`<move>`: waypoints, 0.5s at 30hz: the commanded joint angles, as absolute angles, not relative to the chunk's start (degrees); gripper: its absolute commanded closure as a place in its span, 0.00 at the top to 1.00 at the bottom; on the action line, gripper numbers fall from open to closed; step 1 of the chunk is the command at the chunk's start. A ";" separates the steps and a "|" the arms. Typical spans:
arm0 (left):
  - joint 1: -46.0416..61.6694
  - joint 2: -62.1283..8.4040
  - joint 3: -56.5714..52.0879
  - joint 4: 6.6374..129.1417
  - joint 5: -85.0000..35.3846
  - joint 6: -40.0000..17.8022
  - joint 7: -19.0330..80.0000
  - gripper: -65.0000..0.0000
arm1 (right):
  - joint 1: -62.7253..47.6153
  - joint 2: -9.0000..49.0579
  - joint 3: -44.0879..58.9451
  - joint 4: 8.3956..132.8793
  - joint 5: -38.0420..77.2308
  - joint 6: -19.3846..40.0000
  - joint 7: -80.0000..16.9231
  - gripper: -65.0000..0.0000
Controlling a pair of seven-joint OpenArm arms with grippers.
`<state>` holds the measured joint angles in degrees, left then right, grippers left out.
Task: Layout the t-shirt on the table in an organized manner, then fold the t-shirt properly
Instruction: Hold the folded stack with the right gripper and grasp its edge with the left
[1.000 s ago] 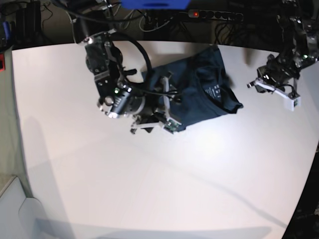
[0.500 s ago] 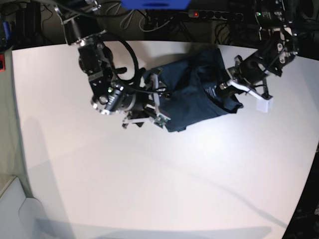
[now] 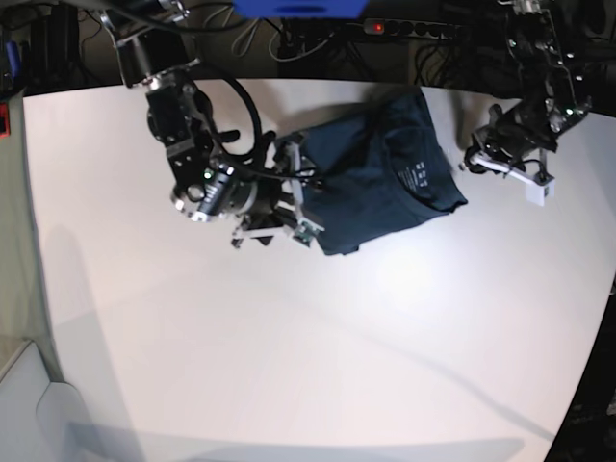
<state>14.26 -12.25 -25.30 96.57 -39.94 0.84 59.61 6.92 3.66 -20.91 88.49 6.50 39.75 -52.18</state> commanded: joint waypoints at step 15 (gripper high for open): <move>22.29 -14.02 -28.53 111.43 -53.58 0.40 58.77 0.03 | 7.78 3.91 -20.70 89.36 7.34 40.00 -51.30 0.60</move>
